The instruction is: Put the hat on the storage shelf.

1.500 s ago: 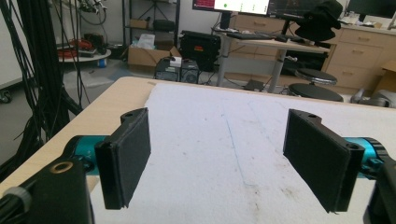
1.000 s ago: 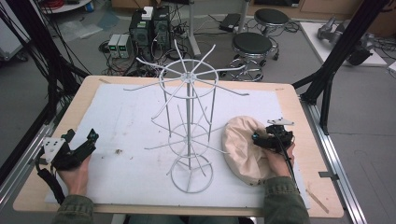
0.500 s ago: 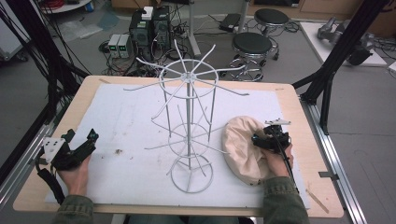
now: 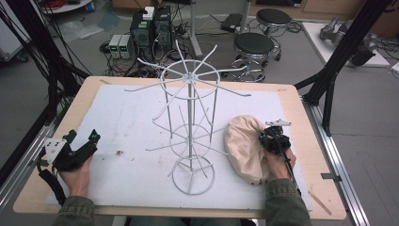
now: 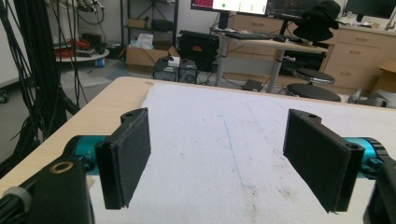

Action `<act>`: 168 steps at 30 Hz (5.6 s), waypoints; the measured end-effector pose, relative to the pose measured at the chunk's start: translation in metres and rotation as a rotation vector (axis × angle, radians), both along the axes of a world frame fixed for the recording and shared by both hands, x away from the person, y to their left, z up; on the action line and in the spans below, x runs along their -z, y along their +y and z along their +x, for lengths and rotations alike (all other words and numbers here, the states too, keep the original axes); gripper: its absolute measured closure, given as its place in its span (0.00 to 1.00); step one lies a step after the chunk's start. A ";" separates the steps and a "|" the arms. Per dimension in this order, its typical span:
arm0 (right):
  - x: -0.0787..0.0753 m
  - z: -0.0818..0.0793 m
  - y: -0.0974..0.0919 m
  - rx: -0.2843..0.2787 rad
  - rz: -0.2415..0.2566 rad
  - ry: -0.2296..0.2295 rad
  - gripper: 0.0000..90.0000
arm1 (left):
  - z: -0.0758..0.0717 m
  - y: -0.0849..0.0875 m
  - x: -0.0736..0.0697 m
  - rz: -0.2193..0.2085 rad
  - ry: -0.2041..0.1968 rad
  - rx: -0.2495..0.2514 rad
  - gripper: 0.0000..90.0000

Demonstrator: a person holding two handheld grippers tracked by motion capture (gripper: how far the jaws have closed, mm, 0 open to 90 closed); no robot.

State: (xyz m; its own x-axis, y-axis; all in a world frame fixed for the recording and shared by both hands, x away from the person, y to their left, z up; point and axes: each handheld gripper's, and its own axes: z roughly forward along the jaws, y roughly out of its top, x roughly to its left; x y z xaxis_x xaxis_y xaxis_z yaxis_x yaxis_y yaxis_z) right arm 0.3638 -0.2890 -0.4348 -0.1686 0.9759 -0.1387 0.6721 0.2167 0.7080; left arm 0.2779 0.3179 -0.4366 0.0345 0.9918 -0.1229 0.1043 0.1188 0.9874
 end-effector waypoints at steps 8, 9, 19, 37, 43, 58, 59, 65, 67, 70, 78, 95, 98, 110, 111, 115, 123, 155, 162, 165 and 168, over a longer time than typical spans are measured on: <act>-0.001 0.000 -0.006 -0.009 0.052 0.000 0.87 | 0.000 0.000 0.000 -0.003 -0.002 0.002 0.26; -0.001 0.000 -0.006 -0.010 0.055 0.001 0.87 | 0.000 0.000 0.000 -0.003 -0.002 0.002 0.26; -0.001 0.001 -0.009 -0.005 0.101 0.002 0.88 | 0.001 -0.001 0.000 -0.003 -0.002 0.003 0.26; -0.022 -0.011 -0.020 -0.037 0.244 -0.144 0.88 | 0.002 -0.001 0.000 -0.003 -0.001 0.005 0.26; -0.032 -0.017 -0.018 -0.063 0.262 -0.198 0.88 | 0.002 -0.001 0.000 -0.005 -0.003 0.006 0.26; -0.052 -0.026 -0.021 -0.104 0.323 -0.279 0.88 | 0.002 0.000 0.000 -0.007 -0.006 0.005 0.26; -0.055 -0.028 -0.022 -0.111 0.330 -0.300 0.88 | 0.002 -0.001 0.000 -0.007 -0.005 0.005 0.26; -0.063 -0.033 -0.024 -0.145 0.346 -0.353 0.88 | 0.002 -0.001 -0.001 -0.008 -0.007 0.005 0.26; -0.064 -0.033 -0.025 -0.154 0.348 -0.357 0.87 | 0.002 -0.001 0.000 -0.011 -0.009 0.004 0.26; -0.069 -0.036 -0.027 -0.168 0.361 -0.379 0.87 | 0.002 -0.001 -0.001 -0.012 -0.013 0.007 0.26; -0.085 -0.045 -0.029 -0.214 0.415 -0.449 0.87 | 0.002 0.000 -0.001 -0.016 -0.012 0.009 0.26; -0.116 -0.065 -0.030 -0.398 0.591 -0.596 0.87 | 0.003 0.000 0.000 -0.017 -0.013 0.010 0.26; -0.120 -0.067 -0.029 -0.438 0.638 -0.606 0.87 | 0.003 0.000 -0.001 -0.018 -0.013 0.009 0.26; -0.137 -0.077 -0.017 -0.571 0.699 -0.621 0.86 | 0.002 0.000 -0.001 -0.016 -0.011 0.010 0.26; -0.138 -0.078 -0.016 -0.575 0.700 -0.623 0.86 | 0.002 0.000 -0.001 -0.015 -0.011 0.009 0.26; -0.144 -0.082 -0.013 -0.582 0.714 -0.647 0.86 | 0.002 0.000 -0.001 -0.016 -0.010 0.009 0.26; -0.150 -0.088 -0.017 -0.569 0.758 -0.674 0.86 | 0.002 -0.001 -0.001 -0.015 -0.012 0.007 0.26; -0.228 -0.099 -0.003 -0.634 0.783 -0.785 0.85 | 0.004 -0.002 -0.002 -0.030 -0.019 0.011 0.26; -0.245 -0.097 0.011 -0.672 0.753 -0.791 0.85 | 0.004 -0.003 -0.002 -0.031 -0.019 0.014 0.26; -0.252 -0.094 0.018 -0.685 0.748 -0.789 0.85 | 0.004 -0.002 -0.002 -0.032 -0.018 0.013 0.26; -0.257 -0.088 0.026 -0.695 0.737 -0.772 0.85 | 0.004 -0.002 -0.002 -0.036 -0.021 0.010 0.26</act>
